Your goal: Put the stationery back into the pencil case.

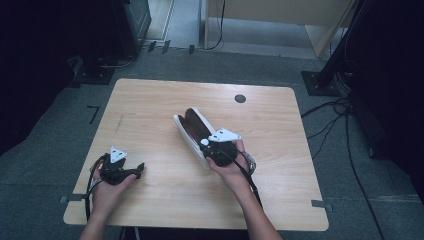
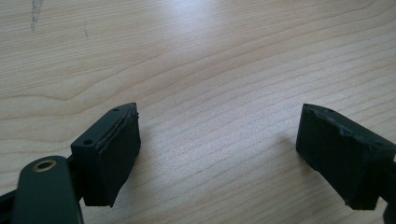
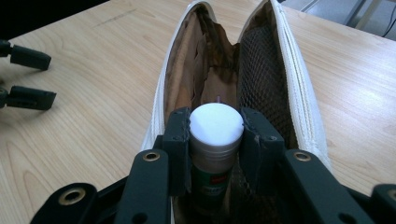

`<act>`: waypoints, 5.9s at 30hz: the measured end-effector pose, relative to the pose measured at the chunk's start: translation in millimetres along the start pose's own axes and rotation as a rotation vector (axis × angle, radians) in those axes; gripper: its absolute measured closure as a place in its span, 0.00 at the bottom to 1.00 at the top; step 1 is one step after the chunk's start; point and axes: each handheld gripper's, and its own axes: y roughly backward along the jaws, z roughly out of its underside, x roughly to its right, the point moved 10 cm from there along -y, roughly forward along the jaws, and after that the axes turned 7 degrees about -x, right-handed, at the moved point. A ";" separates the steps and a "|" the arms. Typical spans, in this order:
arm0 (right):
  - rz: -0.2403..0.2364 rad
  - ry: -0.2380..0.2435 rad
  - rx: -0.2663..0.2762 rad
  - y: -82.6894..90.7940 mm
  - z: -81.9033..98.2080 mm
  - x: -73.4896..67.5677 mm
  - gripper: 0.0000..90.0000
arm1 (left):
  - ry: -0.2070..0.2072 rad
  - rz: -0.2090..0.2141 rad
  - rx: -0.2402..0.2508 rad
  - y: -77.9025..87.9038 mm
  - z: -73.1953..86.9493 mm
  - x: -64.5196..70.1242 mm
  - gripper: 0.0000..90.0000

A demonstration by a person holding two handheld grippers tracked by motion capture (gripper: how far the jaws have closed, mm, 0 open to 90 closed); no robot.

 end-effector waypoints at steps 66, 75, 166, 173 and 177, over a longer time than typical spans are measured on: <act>0.091 -0.049 0.127 40.6 -24.3 9.7 0.69 | 0.000 0.003 0.002 -0.1 -0.2 0.7 0.16; 0.141 -0.096 0.098 55.4 8.3 32.3 0.62 | -0.004 0.003 -0.001 0.0 0.1 0.5 0.16; 0.151 -0.161 -0.047 59.6 122.5 20.4 0.46 | -0.099 0.093 0.065 4.5 -8.7 32.4 0.17; 0.147 -0.159 -0.018 70.2 110.7 20.4 0.46 | -0.089 0.087 0.043 1.3 -5.6 31.0 0.17; 0.141 -0.150 -0.001 74.5 101.2 18.4 0.46 | -0.090 0.082 0.039 0.8 -5.4 31.1 0.17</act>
